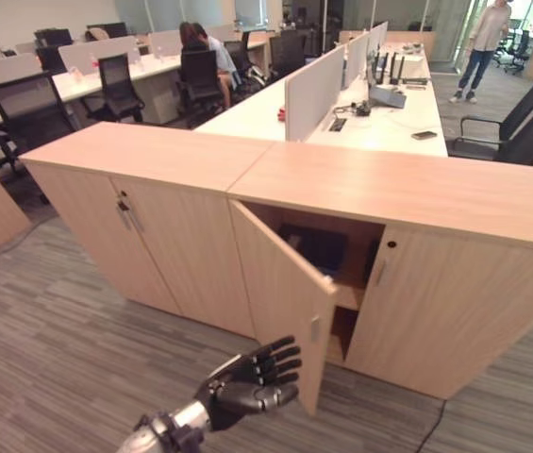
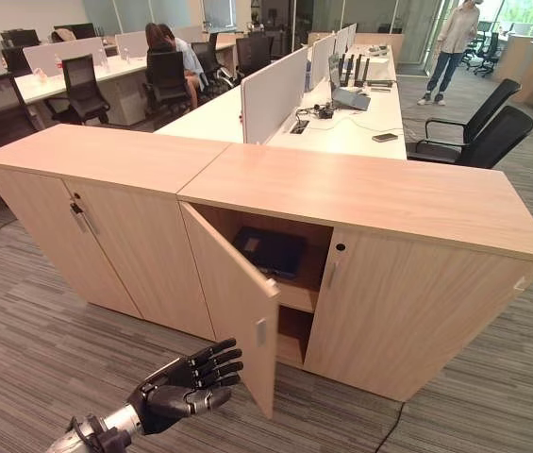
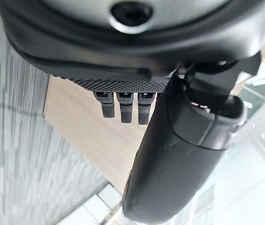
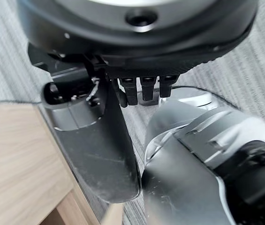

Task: Put the empty folder in the office cabinet

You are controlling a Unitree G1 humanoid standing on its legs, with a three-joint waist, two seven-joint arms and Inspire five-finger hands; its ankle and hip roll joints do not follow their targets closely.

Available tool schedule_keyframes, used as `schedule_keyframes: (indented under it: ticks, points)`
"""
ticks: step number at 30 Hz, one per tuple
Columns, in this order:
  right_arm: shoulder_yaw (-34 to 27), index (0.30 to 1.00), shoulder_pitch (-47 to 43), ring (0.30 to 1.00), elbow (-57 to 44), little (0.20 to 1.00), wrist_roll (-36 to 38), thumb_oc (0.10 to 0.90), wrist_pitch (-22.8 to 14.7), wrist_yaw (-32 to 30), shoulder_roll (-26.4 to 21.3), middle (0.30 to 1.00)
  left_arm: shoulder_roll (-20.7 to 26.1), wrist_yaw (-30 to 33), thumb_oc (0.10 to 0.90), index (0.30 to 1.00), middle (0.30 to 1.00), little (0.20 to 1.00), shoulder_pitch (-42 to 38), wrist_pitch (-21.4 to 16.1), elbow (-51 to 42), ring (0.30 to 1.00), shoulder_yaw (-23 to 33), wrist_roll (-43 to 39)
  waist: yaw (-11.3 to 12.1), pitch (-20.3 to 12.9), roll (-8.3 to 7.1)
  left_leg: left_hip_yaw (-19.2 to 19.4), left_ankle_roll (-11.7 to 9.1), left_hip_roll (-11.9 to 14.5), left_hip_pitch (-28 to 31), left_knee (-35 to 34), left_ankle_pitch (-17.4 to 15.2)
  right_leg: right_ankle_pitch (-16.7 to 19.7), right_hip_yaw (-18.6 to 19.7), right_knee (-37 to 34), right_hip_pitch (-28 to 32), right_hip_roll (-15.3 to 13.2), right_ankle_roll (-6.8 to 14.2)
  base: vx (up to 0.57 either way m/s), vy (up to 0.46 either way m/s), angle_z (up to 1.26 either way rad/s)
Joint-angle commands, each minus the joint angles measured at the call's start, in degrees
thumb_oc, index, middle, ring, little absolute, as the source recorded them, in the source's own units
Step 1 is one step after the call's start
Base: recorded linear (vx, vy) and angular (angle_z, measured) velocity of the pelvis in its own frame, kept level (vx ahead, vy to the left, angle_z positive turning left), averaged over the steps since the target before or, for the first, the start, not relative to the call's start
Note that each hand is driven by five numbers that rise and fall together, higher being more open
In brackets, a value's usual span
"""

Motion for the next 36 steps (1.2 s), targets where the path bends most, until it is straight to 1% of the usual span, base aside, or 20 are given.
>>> schedule_keyframes:
  ticks: [1,2,3,7,9,10,12,13,15,18,20,23,25,27,29,30,31,32,35,36]
  points:
    - [2.1,0.9,-4.0,0.9,2.1,0.9,1.0,0.8,-0.9,0.8,1.2,0.9,-1.7,-0.9,0.8,0.9,0.9,0.9,-2.8,-2.2,-4.0,0.9,6.6,-6.2,0.1,0.6,-0.87,-1.6,-2.6,2.0,6.0,0.1,-9.1,7.0,-2.2,-4.8,-3.3,0.1,2.3,0.0,0.0,0.0]
    - [2.6,0.9,-4.2,0.9,2.1,0.9,1.1,0.8,-0.8,0.7,1.5,0.9,-3.5,-1.2,0.8,0.9,0.9,0.9,-2.2,-1.2,-1.5,0.9,6.3,-6.6,0.0,0.6,-0.97,-1.7,-2.6,2.0,6.1,0.1,-9.1,7.0,-2.0,-4.8,-3.3,0.2,2.2,0.0,0.0,0.0]
    - [2.6,0.9,-4.3,0.9,2.1,0.9,1.2,0.8,-0.8,0.7,1.5,0.9,-3.6,-1.4,0.8,0.9,0.9,0.9,-2.2,-1.3,-1.4,0.9,6.3,-6.6,0.0,0.6,-0.92,-1.7,-2.6,2.0,6.1,0.1,-9.1,7.0,-2.0,-4.8,-3.3,0.2,2.2,0.0,0.0,0.0]
    - [2.5,0.9,-4.8,0.9,2.3,0.9,1.5,0.8,-0.7,0.3,1.6,0.9,-6.0,0.1,0.8,0.9,0.9,0.9,-0.9,-3.6,4.6,0.9,6.3,-2.0,0.0,0.7,-0.86,-1.7,-2.6,2.2,6.1,0.2,-9.2,6.7,-1.8,-4.7,-3.4,0.4,2.1,0.0,0.0,0.0]
    - [2.3,0.9,-5.0,0.9,2.6,0.9,1.8,0.8,-0.7,-0.4,1.6,0.9,-9.0,3.1,0.8,0.9,0.9,0.9,0.1,-5.3,9.4,0.9,8.0,2.0,0.1,0.8,-0.92,-1.7,-2.6,2.3,6.1,0.2,-9.2,6.4,-1.6,-4.7,-3.4,0.6,1.8,0.0,-0.018,-0.01]
    - [1.9,0.9,-5.1,0.9,2.7,0.9,2.7,0.8,-0.9,-1.0,1.9,0.9,-11.8,6.4,0.8,0.9,0.9,0.9,0.2,-7.0,14.4,0.9,9.6,5.3,0.3,0.8,-1.25,-1.7,-2.6,2.4,6.0,0.2,-9.1,6.2,-1.5,-4.8,-3.4,0.7,1.6,-0.01,-0.046,-0.02]
    - [1.8,0.9,-5.5,0.9,2.5,0.9,3.9,0.8,-1.0,-1.5,2.3,0.9,-16.0,9.3,0.8,0.9,0.9,0.9,-1.0,-7.6,23.8,0.9,12.0,10.0,0.4,0.8,-1.42,-1.8,-2.7,2.7,6.0,0.2,-9.1,5.8,-1.4,-4.9,-3.4,0.9,1.4,-0.01,-0.052,-0.01]
    - [1.9,0.9,-5.6,0.9,2.3,0.9,4.9,0.8,-1.1,-1.6,2.5,0.9,-18.3,11.7,0.8,0.9,0.9,0.9,-3.5,-8.5,31.7,0.9,13.5,12.6,0.2,0.9,-1.47,-1.9,-2.9,2.9,6.0,0.3,-8.9,5.3,-1.1,-4.7,-3.5,1.1,1.1,-0.02,-0.067,0.01]
    - [2.0,0.9,-6.1,0.9,1.4,0.9,7.0,0.8,-1.8,-2.3,3.2,0.9,-22.3,16.2,0.8,0.9,0.9,0.9,-10.2,-11.9,48.8,0.9,16.4,18.8,-0.6,1.6,-1.65,-2.4,-3.3,3.7,5.6,0.6,-8.6,3.0,1.0,-3.4,-4.1,2.0,0.0,-0.03,-0.09,0.02]
    - [3.4,0.9,-7.1,0.9,0.8,0.9,8.4,0.8,-2.9,-3.1,3.7,0.9,-23.7,23.0,0.8,0.9,0.9,0.9,-16.3,-14.5,69.6,0.9,17.0,31.4,-2.4,1.9,-1.69,-2.6,-3.8,4.9,5.3,1.7,-8.8,0.4,6.9,-2.3,-5.4,4.2,-1.2,0.01,-0.094,0.04]
    - [4.3,0.9,-7.3,0.9,1.0,0.9,7.7,0.8,-3.1,-3.3,3.6,0.9,-23.6,24.3,0.8,0.9,0.9,0.9,-16.3,-14.3,76.6,0.9,18.2,36.8,-2.4,1.4,-1.73,-1.9,-4.3,5.6,5.7,1.9,-8.8,-0.1,8.3,-3.0,-5.2,5.5,-2.0,0.08,-0.12,-0.13]
    - [4.7,0.9,-6.3,0.9,2.1,0.9,7.0,0.8,-3.4,-3.3,3.3,0.9,-23.8,24.2,0.8,0.9,0.9,0.9,-14.6,-14.1,80.2,0.9,17.9,41.6,-2.4,0.5,-1.77,-1.2,-5.2,6.9,6.5,1.7,-8.3,-0.6,8.1,-4.6,-3.8,7.2,-2.6,0.1,-0.143,-0.13]
    - [4.4,0.9,-6.3,0.9,2.5,0.9,7.4,0.8,-3.5,-3.5,2.7,0.9,-23.7,23.2,0.8,0.9,0.9,0.9,-14.1,-13.0,80.9,0.9,20.1,37.8,-2.6,0.7,-1.67,-1.2,-5.9,8.3,6.2,2.6,-8.2,-1.2,8.4,-4.8,-3.8,8.4,-3.1,0.06,-0.165,-0.15]
    - [4.2,0.9,-6.4,0.9,2.6,0.9,7.9,0.8,-3.7,-3.3,2.4,0.9,-23.6,23.1,0.8,0.9,0.9,0.9,-13.9,-12.4,81.2,0.9,24.0,31.9,-2.3,0.9,-1.66,-1.4,-6.5,9.6,5.9,3.7,-8.1,-2.0,8.4,-4.7,-3.7,9.3,-3.7,0.03,-0.168,-0.14]
    - [4.3,0.9,-6.7,0.9,2.8,0.9,7.9,0.8,-3.6,-3.1,2.3,0.9,-24.1,23.5,0.8,0.9,0.9,0.9,-14.2,-12.3,82.4,0.9,25.5,29.6,-2.3,1.2,-1.58,-1.4,-7.1,10.7,5.7,5.3,-8.3,-2.9,8.6,-4.4,-3.4,10.3,-4.6,0.03,-0.166,-0.08]
    - [4.5,0.9,-6.8,0.9,2.8,0.9,7.9,0.8,-3.6,-3.1,2.3,0.9,-24.4,23.3,0.8,0.9,0.9,0.9,-14.2,-12.2,82.4,0.9,25.7,28.8,-2.3,1.3,-1.58,-1.5,-7.3,11.3,5.6,6.3,-8.2,-3.3,8.8,-4.3,-3.2,10.8,-5.0,0.06,-0.238,-0.05]
    - [5.4,0.9,-7.0,0.9,2.7,0.9,7.5,0.8,-3.7,-3.0,2.4,0.9,-24.6,22.4,0.8,0.9,0.9,0.9,-14.3,-12.1,82.0,0.9,25.2,28.2,-2.3,1.5,-1.49,-1.4,-8.1,12.9,5.2,9.1,-7.3,-4.2,9.2,-4.3,-2.6,12.3,-6.0,0.05,-0.182,-0.05]
    - [5.4,0.9,-7.0,0.9,2.7,0.9,7.5,0.8,-3.7,-2.9,2.4,0.9,-24.6,22.4,0.8,0.9,0.9,0.9,-14.3,-12.1,82.0,0.9,25.2,28.2,-2.3,1.5,-1.47,-1.5,-8.2,13.0,5.2,9.2,-7.4,-4.2,9.2,-4.3,-2.6,12.4,-6.1,0.04,-0.183,-0.1]
    - [6.8,0.9,-7.3,0.9,2.5,0.9,6.6,0.8,-3.8,-2.9,2.3,0.9,-24.6,21.4,0.8,0.9,0.9,0.9,-14.9,-12.0,80.1,0.9,23.6,27.0,-2.0,2.5,-1.65,-2.4,-8.6,15.3,3.5,16.0,-5.3,-5.3,10.2,-4.6,-1.5,14.6,-7.7,0.03,-0.152,-0.14]
    - [6.8,0.9,-7.3,0.9,2.5,0.9,6.6,0.8,-3.8,-2.9,2.3,0.9,-24.6,21.4,0.8,0.9,0.9,0.9,-14.9,-11.9,80.1,0.9,23.5,27.0,-2.0,2.5,-1.61,-2.5,-8.6,15.4,3.3,16.3,-5.4,-5.3,10.2,-4.6,-1.5,14.7,-7.8,0.03,-0.14,-0.15]
